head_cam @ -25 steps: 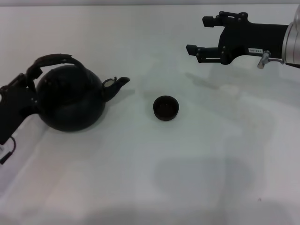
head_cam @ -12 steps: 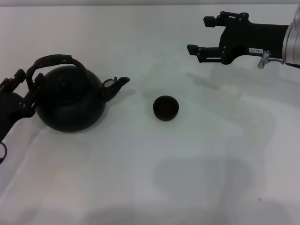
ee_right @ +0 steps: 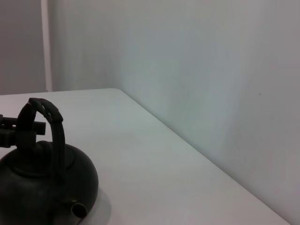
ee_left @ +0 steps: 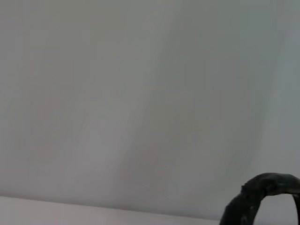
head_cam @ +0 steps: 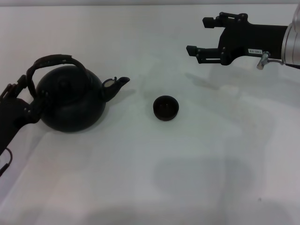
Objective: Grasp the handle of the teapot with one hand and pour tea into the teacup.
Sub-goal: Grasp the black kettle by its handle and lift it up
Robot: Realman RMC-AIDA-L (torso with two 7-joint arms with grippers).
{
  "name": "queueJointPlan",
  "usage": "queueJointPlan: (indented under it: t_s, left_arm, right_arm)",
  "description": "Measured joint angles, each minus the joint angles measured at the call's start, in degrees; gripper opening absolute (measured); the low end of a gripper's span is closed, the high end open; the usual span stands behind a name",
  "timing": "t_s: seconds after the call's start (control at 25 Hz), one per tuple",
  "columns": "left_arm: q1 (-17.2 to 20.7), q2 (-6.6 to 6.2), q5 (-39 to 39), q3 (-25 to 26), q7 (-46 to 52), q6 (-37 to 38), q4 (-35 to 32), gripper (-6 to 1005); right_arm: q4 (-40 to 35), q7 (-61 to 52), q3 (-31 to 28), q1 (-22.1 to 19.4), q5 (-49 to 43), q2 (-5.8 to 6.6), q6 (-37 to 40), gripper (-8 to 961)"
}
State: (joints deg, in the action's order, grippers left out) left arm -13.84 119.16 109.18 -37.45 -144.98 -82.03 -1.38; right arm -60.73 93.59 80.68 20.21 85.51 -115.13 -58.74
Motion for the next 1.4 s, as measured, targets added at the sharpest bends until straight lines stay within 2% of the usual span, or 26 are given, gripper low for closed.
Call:
queueJointPlan:
  t_s: [0.28,1.4]
  left_arm:
    - [0.0,0.06,-0.2,-0.2,0.1,-1.9,1.5,745]
    - [2.1,0.29,0.4,0.2,-0.2,-3.5,2.5,726]
  right_arm:
    - [0.3,0.1,0.1,-0.1,0.0,0.00,0.0,842]
    - [2.5,0.5,-0.2,0.2,0.0,0.00,1.7,841]
